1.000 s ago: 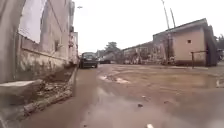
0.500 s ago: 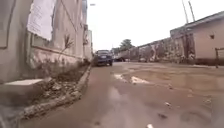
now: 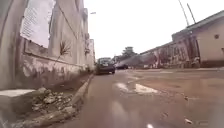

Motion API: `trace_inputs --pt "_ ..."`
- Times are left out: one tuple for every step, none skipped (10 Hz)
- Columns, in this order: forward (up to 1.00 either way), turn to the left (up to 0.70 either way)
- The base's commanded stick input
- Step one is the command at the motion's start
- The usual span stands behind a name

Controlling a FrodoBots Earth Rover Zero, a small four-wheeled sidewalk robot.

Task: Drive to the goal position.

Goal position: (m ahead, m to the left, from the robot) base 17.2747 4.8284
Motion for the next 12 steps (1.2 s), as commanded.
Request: trace_inputs --pt "0.70 -0.23" --pt "0.70 -0.35" --pt "0.70 -0.35" --pt "0.70 -0.35" --pt "0.70 -0.35" --pt "0.70 -0.35" --pt "0.70 0.00" --pt "0.70 0.00" --pt "0.70 0.00" --pt "0.70 0.00" --pt "0.70 0.00" --pt "0.70 0.00"
